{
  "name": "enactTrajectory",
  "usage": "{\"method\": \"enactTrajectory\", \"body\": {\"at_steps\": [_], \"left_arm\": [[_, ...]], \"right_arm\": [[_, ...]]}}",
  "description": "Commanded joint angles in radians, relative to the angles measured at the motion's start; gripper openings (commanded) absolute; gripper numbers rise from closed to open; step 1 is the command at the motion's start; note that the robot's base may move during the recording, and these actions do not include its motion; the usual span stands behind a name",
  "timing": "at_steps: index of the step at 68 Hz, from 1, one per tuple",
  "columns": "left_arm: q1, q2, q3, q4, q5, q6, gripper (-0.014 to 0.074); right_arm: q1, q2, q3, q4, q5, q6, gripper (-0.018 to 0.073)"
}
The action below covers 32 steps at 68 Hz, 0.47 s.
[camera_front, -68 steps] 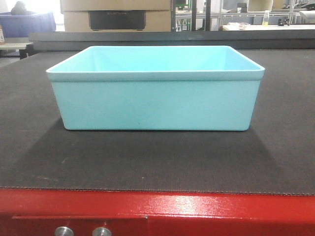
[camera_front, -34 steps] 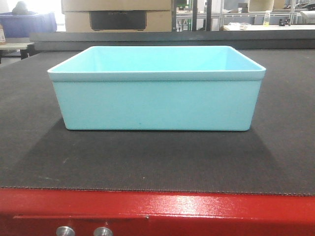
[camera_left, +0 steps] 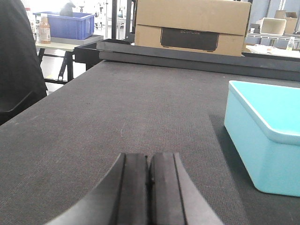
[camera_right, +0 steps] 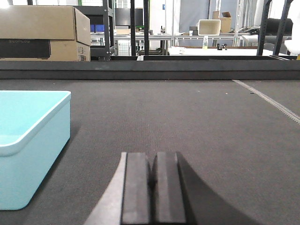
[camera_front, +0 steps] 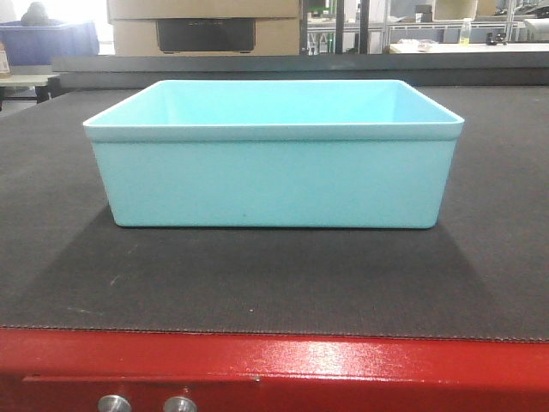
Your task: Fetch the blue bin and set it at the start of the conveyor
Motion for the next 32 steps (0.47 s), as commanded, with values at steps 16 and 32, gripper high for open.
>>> {"method": "enactTrajectory", "body": {"at_steps": [16,32], "left_arm": [[0.0,-0.007,-0.001,-0.005,-0.018,0.004,-0.0111],[0.0,-0.007,-0.001,-0.005,-0.018,0.004,-0.0111]], "right_arm": [[-0.006,-0.003,0.003,0.004,-0.026,-0.007,-0.0162],[-0.006,-0.003,0.003,0.004,-0.026,-0.007,-0.0162]]}}
